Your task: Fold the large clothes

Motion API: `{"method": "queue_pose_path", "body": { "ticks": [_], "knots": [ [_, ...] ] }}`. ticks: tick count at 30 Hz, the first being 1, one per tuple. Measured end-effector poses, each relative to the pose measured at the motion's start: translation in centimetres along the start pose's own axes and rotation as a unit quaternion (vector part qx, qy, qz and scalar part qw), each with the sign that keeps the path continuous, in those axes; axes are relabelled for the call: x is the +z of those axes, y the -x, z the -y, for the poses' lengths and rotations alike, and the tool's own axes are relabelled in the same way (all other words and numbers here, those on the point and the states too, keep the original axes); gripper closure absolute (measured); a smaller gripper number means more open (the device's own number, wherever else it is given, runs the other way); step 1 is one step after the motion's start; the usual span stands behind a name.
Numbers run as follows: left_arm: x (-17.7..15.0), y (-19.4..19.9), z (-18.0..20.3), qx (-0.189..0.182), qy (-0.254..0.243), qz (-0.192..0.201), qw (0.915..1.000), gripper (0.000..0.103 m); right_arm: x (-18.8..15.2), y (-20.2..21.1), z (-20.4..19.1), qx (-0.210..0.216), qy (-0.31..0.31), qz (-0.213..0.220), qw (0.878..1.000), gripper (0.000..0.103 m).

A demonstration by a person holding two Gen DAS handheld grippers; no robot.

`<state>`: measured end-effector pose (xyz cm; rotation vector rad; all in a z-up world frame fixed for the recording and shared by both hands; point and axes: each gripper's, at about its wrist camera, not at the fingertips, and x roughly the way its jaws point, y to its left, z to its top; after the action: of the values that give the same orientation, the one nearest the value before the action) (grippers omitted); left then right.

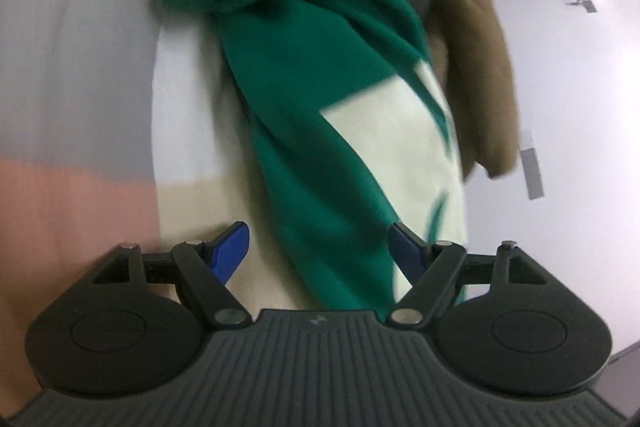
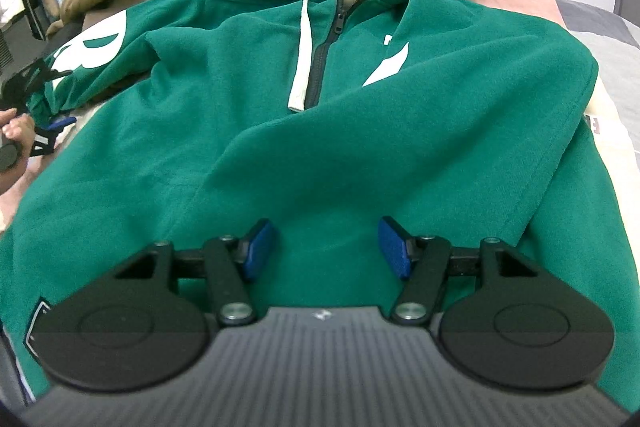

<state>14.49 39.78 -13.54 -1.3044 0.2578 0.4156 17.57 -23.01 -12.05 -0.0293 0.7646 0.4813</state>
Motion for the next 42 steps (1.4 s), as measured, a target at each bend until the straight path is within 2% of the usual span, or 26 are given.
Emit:
{"method": "queue_pose_path", "body": {
  "ticks": [3, 6, 10, 13, 15, 16, 17, 18, 21, 26, 27, 29, 31, 33, 36, 40, 42],
  "knots": [
    [1.3, -1.3, 0.0, 0.003, -0.019, 0.004, 0.9998, 0.023, 0.1, -0.2, -0.1, -0.002, 0.003, 0.001, 1.000, 0.040],
    [2.5, -2.3, 0.0, -0.009, -0.014, 0.011, 0.9998, 0.023, 0.1, -0.4, -0.1, -0.004, 0.004, 0.002, 1.000, 0.040],
    [3.4, -3.6, 0.3, -0.006, -0.026, 0.017, 0.9995, 0.025, 0.2, -0.8, -0.4, -0.008, 0.010, 0.003, 1.000, 0.038],
    [3.3, -3.9, 0.7, -0.006, -0.037, 0.026, 0.9990, 0.037, 0.3, -1.1, -0.5, -0.011, 0.015, 0.004, 1.000, 0.038],
    [3.2, -4.2, 1.1, -0.012, -0.034, 0.029, 0.9989, 0.055, 0.4, -1.3, -0.5, -0.013, 0.019, 0.004, 1.000, 0.038],
    [3.1, -4.1, 1.7, -0.009, -0.046, 0.035, 0.9983, 0.060, 0.5, -1.3, -0.6, -0.013, 0.020, 0.004, 1.000, 0.038],
    [2.9, -4.0, 2.5, -0.003, -0.063, 0.043, 0.9971, 0.071, 0.5, -1.3, -0.6, -0.014, 0.021, 0.004, 1.000, 0.038],
    [2.7, -3.7, 3.4, 0.004, -0.081, 0.050, 0.9955, 0.078, 0.5, -1.3, -0.5, -0.014, 0.022, 0.005, 1.000, 0.038],
    [1.8, -2.4, 6.2, 0.029, -0.144, 0.083, 0.9857, 0.087, 0.6, -1.3, -0.5, -0.016, 0.023, 0.004, 1.000, 0.038],
    [-1.3, 1.3, 10.7, 0.035, -0.246, 0.140, 0.9585, 0.089, 0.5, -1.2, -0.7, -0.019, 0.023, 0.005, 1.000, 0.038],
    [-2.2, 2.0, 11.7, 0.033, -0.270, 0.149, 0.9507, 0.089, 0.6, -1.2, -0.7, -0.019, 0.023, 0.004, 1.000, 0.038],
    [-4.6, 3.6, 13.8, 0.030, -0.329, 0.170, 0.9283, 0.089, 0.6, -1.2, -0.7, -0.019, 0.022, 0.004, 1.000, 0.038],
    [-7.0, 5.0, 15.8, 0.006, -0.377, 0.179, 0.9088, 0.089, 0.6, -1.1, -0.7, -0.019, 0.020, 0.004, 1.000, 0.038],
    [-9.5, 6.0, 17.6, -0.021, -0.421, 0.175, 0.8899, 0.089, 0.6, -1.0, -0.6, -0.017, 0.018, 0.003, 1.000, 0.039],
    [-14.2, 7.3, 19.9, -0.060, -0.496, 0.158, 0.8520, 0.089, 0.6, -0.9, -0.5, -0.016, 0.017, 0.002, 1.000, 0.040],
    [-20.4, 8.6, 21.2, -0.124, -0.563, 0.103, 0.8105, 0.089, 0.7, -0.7, -0.2, -0.014, 0.010, 0.000, 1.000, 0.040],
    [-23.4, 8.7, 21.3, -0.154, -0.577, 0.058, 0.7998, 0.089, 0.8, -0.7, 0.0, -0.014, 0.006, 0.000, 1.000, 0.040]
  ]
}}
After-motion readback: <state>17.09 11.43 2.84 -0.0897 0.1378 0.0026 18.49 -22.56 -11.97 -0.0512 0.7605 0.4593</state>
